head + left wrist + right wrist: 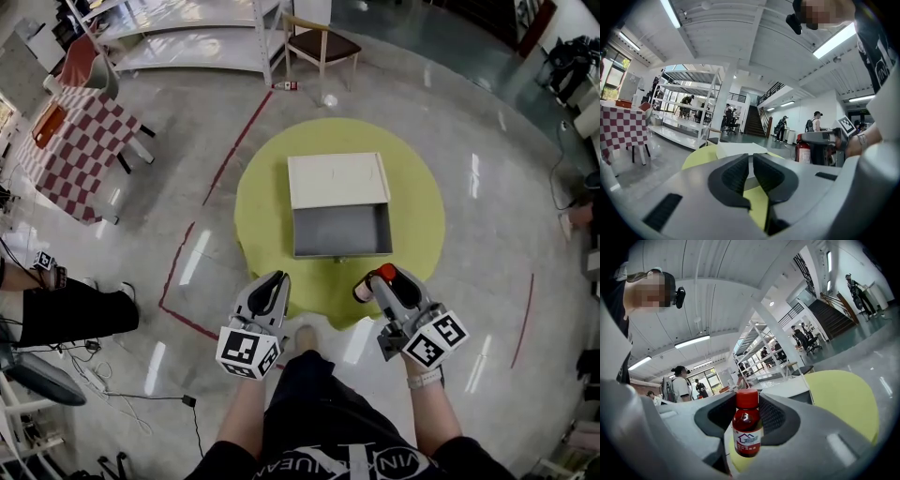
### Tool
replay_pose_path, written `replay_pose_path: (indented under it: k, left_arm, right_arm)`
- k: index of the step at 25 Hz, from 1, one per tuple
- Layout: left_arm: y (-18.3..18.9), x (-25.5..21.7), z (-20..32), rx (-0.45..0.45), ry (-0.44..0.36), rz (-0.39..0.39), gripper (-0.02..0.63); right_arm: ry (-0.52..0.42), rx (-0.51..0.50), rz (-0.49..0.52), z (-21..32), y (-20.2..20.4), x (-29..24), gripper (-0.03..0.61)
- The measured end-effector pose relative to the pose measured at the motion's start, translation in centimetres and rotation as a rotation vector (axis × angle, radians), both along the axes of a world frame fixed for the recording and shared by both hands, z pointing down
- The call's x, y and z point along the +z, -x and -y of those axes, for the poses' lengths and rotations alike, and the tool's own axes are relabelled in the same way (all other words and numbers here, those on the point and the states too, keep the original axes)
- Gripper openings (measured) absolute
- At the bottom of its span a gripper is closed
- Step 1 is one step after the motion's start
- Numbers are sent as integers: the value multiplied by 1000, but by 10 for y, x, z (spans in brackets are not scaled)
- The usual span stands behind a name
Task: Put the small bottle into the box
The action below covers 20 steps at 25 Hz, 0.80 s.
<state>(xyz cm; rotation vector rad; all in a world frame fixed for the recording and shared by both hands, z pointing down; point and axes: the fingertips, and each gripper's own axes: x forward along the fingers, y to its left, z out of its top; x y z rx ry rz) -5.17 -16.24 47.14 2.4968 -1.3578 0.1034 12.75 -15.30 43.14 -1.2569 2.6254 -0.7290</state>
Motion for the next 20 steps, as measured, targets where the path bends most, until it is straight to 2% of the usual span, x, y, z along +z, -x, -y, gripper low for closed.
replay_pose_path:
  k: [8,20]
  left_arm:
    - [-3,15,26,47,5,23,34]
    - [0,37,44,-20,39,8,34]
  right_arm:
    - [3,-4,19,37,19,0,150]
    - [37,-47,72,77,43,4,150]
